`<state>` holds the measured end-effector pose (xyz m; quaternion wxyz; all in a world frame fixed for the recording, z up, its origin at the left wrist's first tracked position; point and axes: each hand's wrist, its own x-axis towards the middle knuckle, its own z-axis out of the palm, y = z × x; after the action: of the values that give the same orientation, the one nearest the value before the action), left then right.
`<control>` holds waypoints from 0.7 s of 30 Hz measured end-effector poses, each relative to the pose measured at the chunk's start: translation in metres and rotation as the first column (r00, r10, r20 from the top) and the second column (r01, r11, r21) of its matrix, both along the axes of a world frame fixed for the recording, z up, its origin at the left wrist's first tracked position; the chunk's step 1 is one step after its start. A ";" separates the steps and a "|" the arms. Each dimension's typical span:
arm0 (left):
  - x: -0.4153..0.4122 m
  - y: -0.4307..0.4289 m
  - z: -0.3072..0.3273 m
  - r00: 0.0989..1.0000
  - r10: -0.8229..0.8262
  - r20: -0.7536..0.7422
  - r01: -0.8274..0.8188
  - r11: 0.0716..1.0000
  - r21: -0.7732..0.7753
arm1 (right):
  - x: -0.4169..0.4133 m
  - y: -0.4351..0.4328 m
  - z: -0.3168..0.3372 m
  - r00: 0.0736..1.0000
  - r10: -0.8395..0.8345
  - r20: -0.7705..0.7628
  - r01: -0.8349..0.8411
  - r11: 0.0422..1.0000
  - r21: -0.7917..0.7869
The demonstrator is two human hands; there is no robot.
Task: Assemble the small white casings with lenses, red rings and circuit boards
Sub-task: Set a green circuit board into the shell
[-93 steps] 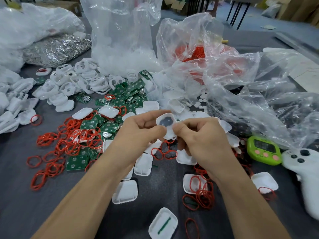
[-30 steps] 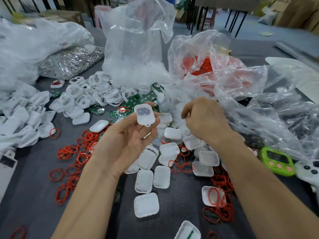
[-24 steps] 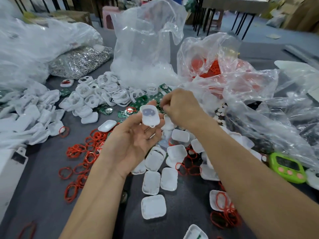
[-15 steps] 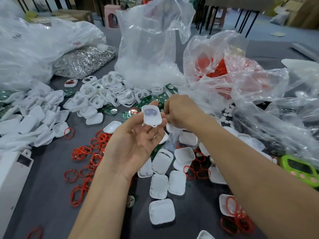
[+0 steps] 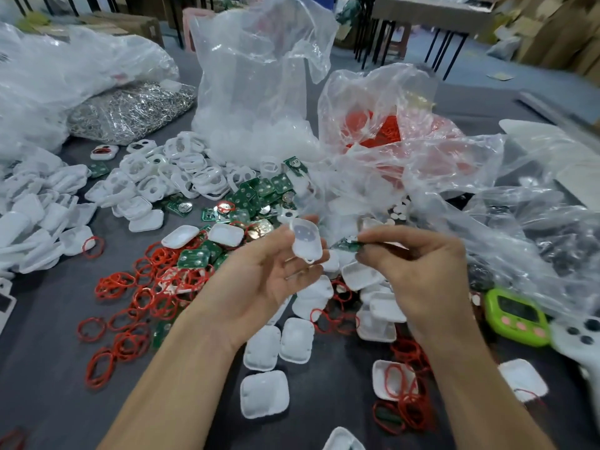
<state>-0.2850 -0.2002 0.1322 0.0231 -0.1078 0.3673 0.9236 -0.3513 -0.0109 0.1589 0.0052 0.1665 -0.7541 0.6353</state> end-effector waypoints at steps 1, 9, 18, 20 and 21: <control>-0.001 0.006 0.000 1.000 -0.017 -0.008 0.017 1.000 -0.013 | 0.003 0.001 -0.004 1.000 -0.011 -0.008 0.011 0.999 -0.044; -0.001 0.020 -0.003 0.989 -0.113 -0.096 0.112 0.994 -0.016 | 0.008 0.005 -0.008 0.996 -0.055 0.076 0.061 0.996 -0.072; -0.002 0.022 0.000 0.993 -0.083 -0.084 0.085 0.996 0.024 | 0.005 0.011 -0.001 0.994 0.072 0.078 -0.081 0.990 0.119; -0.002 0.021 0.001 0.992 -0.080 -0.094 0.083 0.996 0.021 | 0.003 0.014 0.001 0.987 0.045 0.152 -0.046 0.999 0.005; -0.002 0.021 0.002 0.992 -0.083 -0.100 0.085 0.996 0.017 | 0.002 0.016 0.002 0.978 0.047 0.205 -0.034 0.997 -0.062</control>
<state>-0.2868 -0.1795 0.1339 0.0448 -0.0461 0.3625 0.9298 -0.3495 0.0051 0.1613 -0.0811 0.1149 -0.7282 0.6708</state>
